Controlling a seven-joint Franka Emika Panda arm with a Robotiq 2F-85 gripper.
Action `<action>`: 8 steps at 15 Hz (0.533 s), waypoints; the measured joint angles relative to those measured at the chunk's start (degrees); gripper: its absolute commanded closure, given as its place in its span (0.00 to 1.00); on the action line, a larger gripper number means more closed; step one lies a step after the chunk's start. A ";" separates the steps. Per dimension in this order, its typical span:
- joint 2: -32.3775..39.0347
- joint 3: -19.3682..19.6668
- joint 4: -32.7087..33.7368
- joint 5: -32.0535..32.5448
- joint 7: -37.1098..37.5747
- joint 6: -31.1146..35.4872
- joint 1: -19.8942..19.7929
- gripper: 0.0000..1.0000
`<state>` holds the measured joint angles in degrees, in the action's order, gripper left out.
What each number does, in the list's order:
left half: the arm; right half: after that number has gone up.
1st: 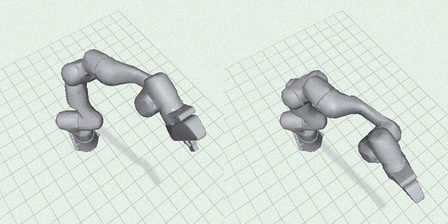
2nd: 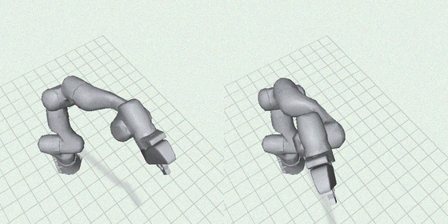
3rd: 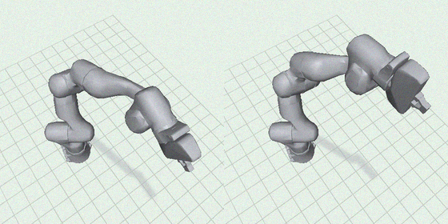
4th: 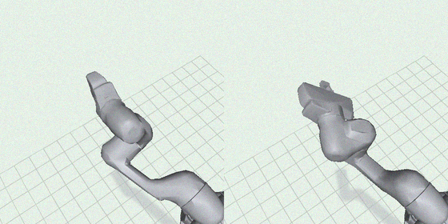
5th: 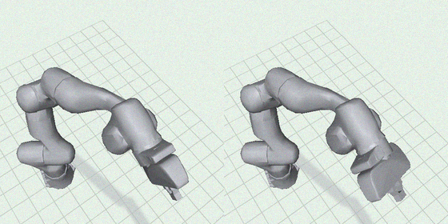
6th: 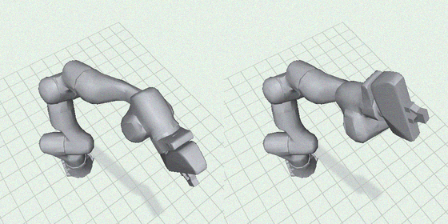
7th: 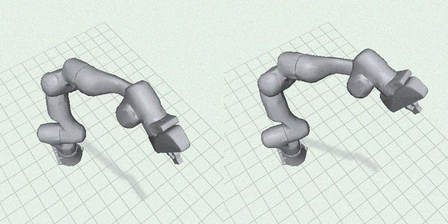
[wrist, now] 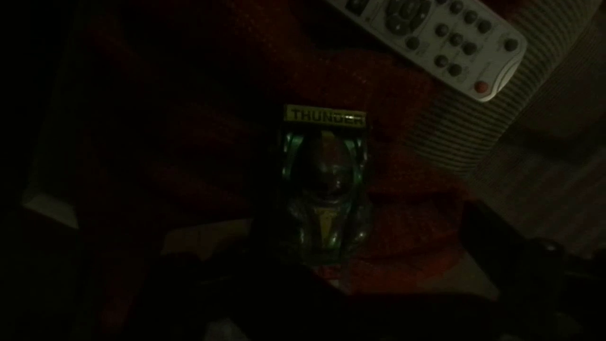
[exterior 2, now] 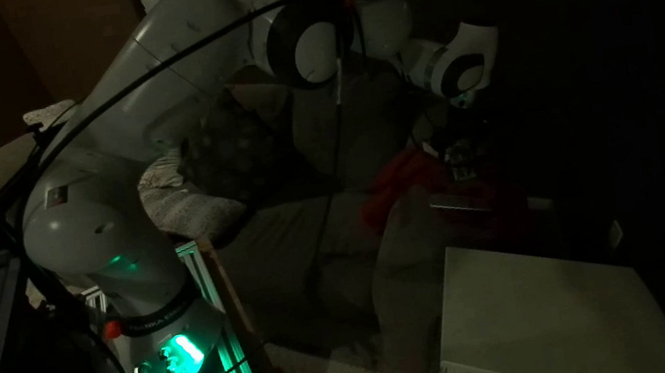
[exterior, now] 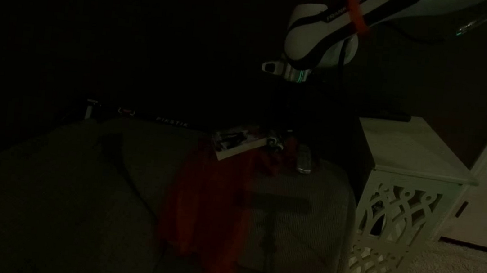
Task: Pick up the car and place it on the seat of the sofa.
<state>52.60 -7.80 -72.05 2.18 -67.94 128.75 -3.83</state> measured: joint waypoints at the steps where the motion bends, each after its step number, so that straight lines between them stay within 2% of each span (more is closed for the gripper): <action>1: 0.28 -0.28 0.04 -0.01 0.06 0.38 0.00 0.00; 8: 3.43 -0.53 1.38 -0.01 3.31 5.68 0.46 0.00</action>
<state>56.03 -8.32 -70.67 2.17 -64.63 134.43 -3.37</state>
